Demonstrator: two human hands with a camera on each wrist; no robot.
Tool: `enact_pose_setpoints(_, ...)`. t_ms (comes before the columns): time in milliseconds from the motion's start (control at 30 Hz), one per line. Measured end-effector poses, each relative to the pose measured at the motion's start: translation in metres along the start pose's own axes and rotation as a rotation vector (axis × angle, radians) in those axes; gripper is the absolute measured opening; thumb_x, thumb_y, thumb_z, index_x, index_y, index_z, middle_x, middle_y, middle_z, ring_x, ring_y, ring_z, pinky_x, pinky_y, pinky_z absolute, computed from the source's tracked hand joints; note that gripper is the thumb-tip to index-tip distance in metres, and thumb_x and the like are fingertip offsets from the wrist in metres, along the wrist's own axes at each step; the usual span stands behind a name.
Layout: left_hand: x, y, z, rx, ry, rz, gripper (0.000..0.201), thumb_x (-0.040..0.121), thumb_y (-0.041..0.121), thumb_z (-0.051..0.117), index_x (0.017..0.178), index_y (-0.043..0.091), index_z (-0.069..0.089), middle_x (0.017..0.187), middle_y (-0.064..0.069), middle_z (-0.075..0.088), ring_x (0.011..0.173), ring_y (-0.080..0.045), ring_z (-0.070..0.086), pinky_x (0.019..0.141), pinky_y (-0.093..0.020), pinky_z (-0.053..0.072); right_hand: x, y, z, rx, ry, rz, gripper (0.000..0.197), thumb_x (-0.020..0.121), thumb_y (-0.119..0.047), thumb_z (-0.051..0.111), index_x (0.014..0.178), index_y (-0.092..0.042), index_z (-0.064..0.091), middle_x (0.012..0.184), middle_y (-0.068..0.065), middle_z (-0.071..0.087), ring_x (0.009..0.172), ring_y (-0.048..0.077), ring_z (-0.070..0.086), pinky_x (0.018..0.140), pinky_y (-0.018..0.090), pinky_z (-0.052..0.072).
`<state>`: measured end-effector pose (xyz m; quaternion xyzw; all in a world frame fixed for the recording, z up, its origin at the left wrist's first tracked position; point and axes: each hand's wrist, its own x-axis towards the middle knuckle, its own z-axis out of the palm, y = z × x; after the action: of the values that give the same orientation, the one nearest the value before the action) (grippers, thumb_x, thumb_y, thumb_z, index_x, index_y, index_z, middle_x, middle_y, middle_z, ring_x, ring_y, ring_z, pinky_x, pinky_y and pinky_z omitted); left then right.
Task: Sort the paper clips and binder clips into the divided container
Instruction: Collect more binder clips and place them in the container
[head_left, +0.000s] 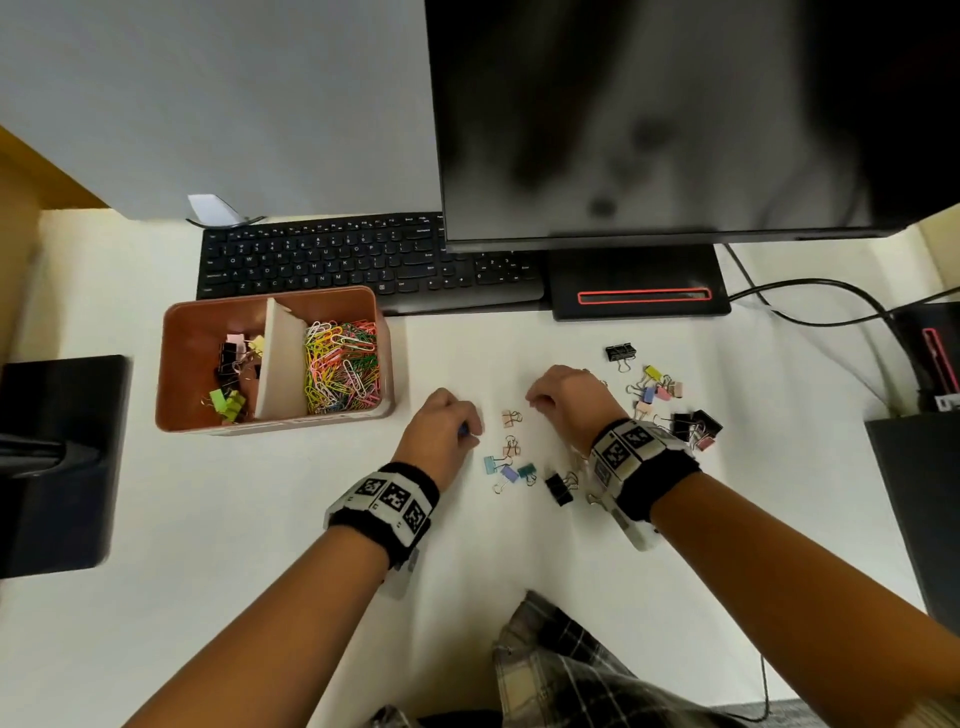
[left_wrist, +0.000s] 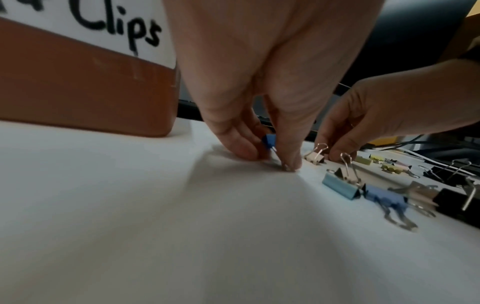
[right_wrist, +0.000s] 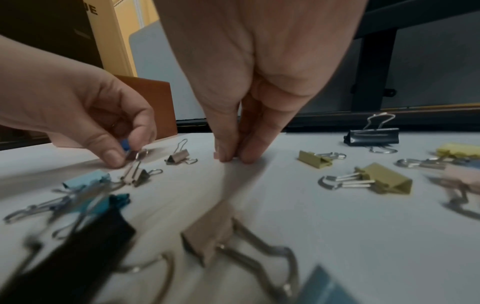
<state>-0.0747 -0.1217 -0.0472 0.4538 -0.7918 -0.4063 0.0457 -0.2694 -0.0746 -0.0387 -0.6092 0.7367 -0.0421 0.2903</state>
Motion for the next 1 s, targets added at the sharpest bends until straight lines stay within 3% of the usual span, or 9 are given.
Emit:
enact_pose_setpoints(67,-0.004,0.002,-0.003,-0.083,-0.032,0.002,0.011,0.075,-0.002,0.068,0.077,0.009,0.065,0.084,0.002,0.046,0.070,-0.011,0.052,0.071,-0.013,0.042,-0.001,-0.002,-0.002,0.012,0.003,0.003,0.023,0.093,-0.012,0.047,0.103,-0.008,0.067,0.110,0.011,0.060,0.099,0.027,0.058,0.087,0.032,0.047)
enact_pose_setpoints(133,-0.011,0.004,-0.002,-0.118,-0.082,0.001,0.017,0.075,0.000,0.071,0.089,0.009,0.066,0.088,0.003,0.045,0.070,-0.010,0.053,0.070,-0.006,0.040,-0.002,-0.003,-0.001,-0.005,-0.003,-0.002,0.022,0.092,-0.011,0.048,0.103,-0.008,0.066,0.110,0.011,0.058,0.099,0.026,0.057,0.082,0.028,0.044)
enact_pose_setpoints(233,-0.021,0.007,0.006,-0.082,-0.179,-0.013,0.034,0.075,0.003,0.072,0.107,0.012,0.063,0.099,0.002,0.044,0.071,-0.016,0.056,0.074,-0.011,0.043,-0.006,-0.005,-0.003,-0.011,-0.016,-0.002,0.020,0.089,-0.009,0.048,0.102,-0.009,0.062,0.107,0.010,0.059,0.097,0.026,0.057,0.079,0.028,0.043)
enact_pose_setpoints(333,-0.025,0.011,0.015,-0.028,-0.170,-0.029,0.036,0.077,0.007,0.071,0.112,0.010,0.062,0.105,-0.003,0.046,0.082,-0.017,0.056,0.086,-0.023,0.047,-0.006,-0.006,-0.007,0.056,-0.046,0.006,0.023,0.088,-0.010,0.051,0.108,-0.013,0.062,0.108,0.009,0.058,0.097,0.025,0.057,0.083,0.028,0.045)
enact_pose_setpoints(467,-0.023,0.016,0.020,0.012,-0.100,-0.039,0.023,0.079,0.006,0.068,0.101,0.008,0.065,0.104,-0.006,0.048,0.085,-0.020,0.057,0.086,-0.028,0.049,-0.008,-0.011,-0.007,0.160,0.013,-0.065,0.024,0.086,-0.009,0.055,0.105,-0.014,0.067,0.104,0.010,0.060,0.093,0.023,0.058,0.089,0.035,0.047)
enact_pose_setpoints(567,-0.020,0.017,0.017,0.039,-0.090,-0.033,0.018,0.077,0.002,0.064,0.094,0.009,0.063,0.102,-0.007,0.052,0.085,-0.024,0.058,0.082,-0.033,0.049,-0.009,-0.023,-0.004,0.167,0.003,-0.110,0.023,0.087,-0.008,0.054,0.105,-0.012,0.067,0.105,0.009,0.057,0.084,0.015,0.051,0.087,0.029,0.046)
enact_pose_setpoints(767,-0.019,0.003,0.003,0.074,-0.073,-0.060,0.016,0.075,0.003,0.063,0.087,0.012,0.056,0.087,-0.008,0.059,0.080,-0.025,0.057,0.073,-0.033,0.046,-0.007,-0.040,0.008,0.098,-0.083,-0.028,0.023,0.088,-0.017,0.056,0.105,-0.002,0.063,0.114,0.010,0.051,0.097,0.026,0.057,0.089,0.035,0.047)
enact_pose_setpoints(867,-0.022,-0.005,-0.001,0.035,-0.062,-0.092,0.016,0.075,0.003,0.065,0.085,0.013,0.056,0.081,-0.002,0.054,0.075,-0.020,0.052,0.070,-0.029,0.043,-0.004,-0.044,0.013,0.059,-0.119,-0.031,0.026,0.083,-0.008,0.060,0.109,-0.003,0.061,0.115,0.011,0.051,0.103,0.026,0.054,0.091,0.037,0.045)
enact_pose_setpoints(1000,-0.031,-0.012,-0.004,-0.007,-0.031,-0.075,0.016,0.076,0.005,0.068,0.086,0.011,0.058,0.088,-0.004,0.058,0.077,-0.017,0.053,0.067,-0.019,0.037,0.003,-0.046,0.015,0.025,-0.141,-0.014,0.025,0.083,-0.004,0.059,0.107,-0.006,0.063,0.113,0.013,0.055,0.103,0.029,0.054,0.088,0.036,0.045)
